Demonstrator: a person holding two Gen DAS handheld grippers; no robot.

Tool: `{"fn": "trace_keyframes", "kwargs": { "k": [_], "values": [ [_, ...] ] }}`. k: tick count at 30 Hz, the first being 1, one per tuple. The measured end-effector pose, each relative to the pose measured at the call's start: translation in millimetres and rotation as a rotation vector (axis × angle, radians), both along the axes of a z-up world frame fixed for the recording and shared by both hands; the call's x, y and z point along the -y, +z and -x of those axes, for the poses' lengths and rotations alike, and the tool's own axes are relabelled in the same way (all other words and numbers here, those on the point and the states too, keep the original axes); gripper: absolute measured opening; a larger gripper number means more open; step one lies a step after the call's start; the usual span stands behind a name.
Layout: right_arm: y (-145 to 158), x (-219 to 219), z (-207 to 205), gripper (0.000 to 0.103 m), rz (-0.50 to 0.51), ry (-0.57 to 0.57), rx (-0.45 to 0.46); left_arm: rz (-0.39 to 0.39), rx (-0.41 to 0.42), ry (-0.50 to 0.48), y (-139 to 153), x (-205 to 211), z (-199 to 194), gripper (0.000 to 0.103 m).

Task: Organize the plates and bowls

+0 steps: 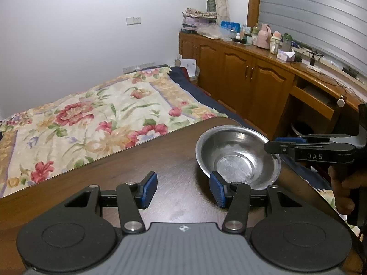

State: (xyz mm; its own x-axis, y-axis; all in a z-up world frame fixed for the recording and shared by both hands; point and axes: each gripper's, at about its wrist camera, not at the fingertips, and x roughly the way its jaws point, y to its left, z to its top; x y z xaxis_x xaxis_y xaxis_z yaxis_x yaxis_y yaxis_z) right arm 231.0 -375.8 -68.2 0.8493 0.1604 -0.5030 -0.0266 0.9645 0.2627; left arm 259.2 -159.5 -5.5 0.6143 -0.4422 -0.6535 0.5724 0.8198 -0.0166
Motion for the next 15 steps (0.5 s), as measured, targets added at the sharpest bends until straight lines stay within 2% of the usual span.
{"fn": "trace_keyframes", "kwargs": {
  "k": [15],
  "values": [
    [0, -10, -14, 0.039, -0.044, 0.048, -0.012, 0.009, -0.067, -0.03, -9, 19, -31, 0.05]
  ]
}}
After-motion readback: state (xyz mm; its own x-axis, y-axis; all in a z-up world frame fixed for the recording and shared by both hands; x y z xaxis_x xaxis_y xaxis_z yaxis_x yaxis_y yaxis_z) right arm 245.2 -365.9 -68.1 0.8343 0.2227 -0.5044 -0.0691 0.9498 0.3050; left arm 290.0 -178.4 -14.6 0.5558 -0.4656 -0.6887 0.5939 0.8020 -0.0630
